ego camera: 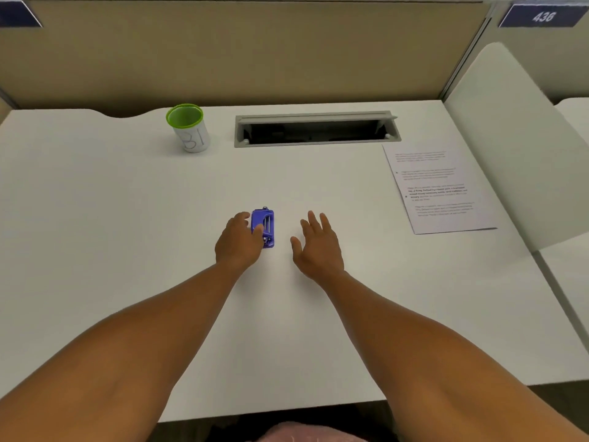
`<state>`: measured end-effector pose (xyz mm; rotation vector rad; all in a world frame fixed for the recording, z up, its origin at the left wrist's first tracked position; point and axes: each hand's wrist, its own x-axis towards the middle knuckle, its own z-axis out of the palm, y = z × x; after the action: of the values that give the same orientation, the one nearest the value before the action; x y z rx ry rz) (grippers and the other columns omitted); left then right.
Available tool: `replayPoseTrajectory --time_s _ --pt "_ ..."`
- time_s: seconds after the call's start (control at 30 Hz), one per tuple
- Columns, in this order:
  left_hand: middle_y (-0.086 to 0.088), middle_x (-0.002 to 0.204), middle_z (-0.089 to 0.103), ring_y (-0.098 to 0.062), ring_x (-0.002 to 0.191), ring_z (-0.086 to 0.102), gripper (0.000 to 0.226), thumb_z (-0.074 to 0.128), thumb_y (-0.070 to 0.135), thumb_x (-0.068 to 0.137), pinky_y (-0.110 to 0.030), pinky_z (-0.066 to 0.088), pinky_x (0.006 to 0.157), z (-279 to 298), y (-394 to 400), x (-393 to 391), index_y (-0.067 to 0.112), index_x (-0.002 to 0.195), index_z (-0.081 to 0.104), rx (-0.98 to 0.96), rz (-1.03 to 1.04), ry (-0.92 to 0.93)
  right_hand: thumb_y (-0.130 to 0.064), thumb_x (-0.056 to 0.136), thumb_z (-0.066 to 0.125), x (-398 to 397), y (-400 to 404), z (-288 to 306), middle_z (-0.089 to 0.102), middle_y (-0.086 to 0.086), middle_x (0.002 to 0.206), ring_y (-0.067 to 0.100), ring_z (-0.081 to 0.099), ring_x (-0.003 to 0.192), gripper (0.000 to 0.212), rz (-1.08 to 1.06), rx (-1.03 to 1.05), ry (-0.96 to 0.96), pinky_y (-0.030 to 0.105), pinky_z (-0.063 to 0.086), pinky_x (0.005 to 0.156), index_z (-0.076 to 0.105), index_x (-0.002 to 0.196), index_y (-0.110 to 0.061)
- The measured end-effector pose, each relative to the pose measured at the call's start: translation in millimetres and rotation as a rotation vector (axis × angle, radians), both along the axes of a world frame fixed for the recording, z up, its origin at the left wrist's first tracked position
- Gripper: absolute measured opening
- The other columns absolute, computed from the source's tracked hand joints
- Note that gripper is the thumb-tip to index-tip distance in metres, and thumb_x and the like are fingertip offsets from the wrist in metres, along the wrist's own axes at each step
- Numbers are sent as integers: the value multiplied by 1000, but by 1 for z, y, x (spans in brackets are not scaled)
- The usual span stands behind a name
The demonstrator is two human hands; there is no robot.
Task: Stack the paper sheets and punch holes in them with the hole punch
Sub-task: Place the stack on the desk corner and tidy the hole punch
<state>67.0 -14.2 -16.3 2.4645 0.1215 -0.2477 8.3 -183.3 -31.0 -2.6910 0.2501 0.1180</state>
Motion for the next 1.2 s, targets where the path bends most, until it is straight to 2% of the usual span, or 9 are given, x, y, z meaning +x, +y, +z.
replayPoseTrajectory --time_s 0.2,0.33,0.5,0.6,0.7,0.77,0.87,1.07,1.2 --pt "-4 116 66 -23 97 63 35 49 38 98 -33 46 75 -12 -2 7 14 121 60 -37 27 16 -41 101 34 -2 12 -13 11 3 165 24 -3 152 56 13 6 36 43 11 122 32 150 -14" --pt "-6 104 69 -23 85 63 36 47 42 98 -31 45 69 -17 -4 12 13 108 65 -75 53 22 -40 102 32 0 16 -19 6 4 165 25 -6 152 56 10 -5 60 43 9 122 29 151 -13" --pt "-6 103 68 -22 82 64 32 48 43 97 -30 45 66 -24 -6 16 16 98 65 -126 92 35 -40 102 28 4 17 -28 -1 4 166 25 -11 151 58 -4 -24 74 44 2 123 23 154 -13" --pt "-7 107 66 -23 86 65 33 49 43 96 -34 51 72 -28 -5 19 15 100 66 -140 119 63 -42 102 25 2 17 -36 -4 4 165 25 -15 151 60 10 -50 94 43 -4 123 20 155 -13" --pt "-7 104 66 -24 82 65 31 50 41 95 -33 51 70 -30 -6 22 15 91 67 -159 139 86 -43 102 21 -2 18 -44 -8 4 165 24 -17 150 61 18 -68 68 43 -6 122 16 156 -13" --pt "-6 94 65 -21 74 62 32 50 39 95 -30 46 63 -30 -7 24 14 79 64 -166 148 92 -43 102 19 -3 18 -47 -9 4 165 23 -18 150 62 13 -82 52 44 -6 122 14 156 -13" --pt "-1 71 57 -16 58 51 40 48 36 96 -26 36 52 -30 -8 26 19 60 50 -166 154 84 -44 102 18 -4 20 -49 -7 4 165 23 -17 150 62 1 -120 34 44 -4 122 15 156 -14" --pt "2 66 55 -12 57 49 38 44 36 96 -25 35 50 -34 -5 29 19 62 50 -185 187 88 -45 100 18 -6 24 -50 -2 2 166 22 -13 151 62 -27 -150 -2 44 -1 123 20 155 -16" --pt "3 74 59 -12 61 53 32 44 36 95 -25 36 50 -31 4 33 20 69 55 -221 241 58 -46 99 15 -3 23 -51 -2 1 166 21 -12 151 63 -35 -170 11 45 -1 123 19 155 -18"
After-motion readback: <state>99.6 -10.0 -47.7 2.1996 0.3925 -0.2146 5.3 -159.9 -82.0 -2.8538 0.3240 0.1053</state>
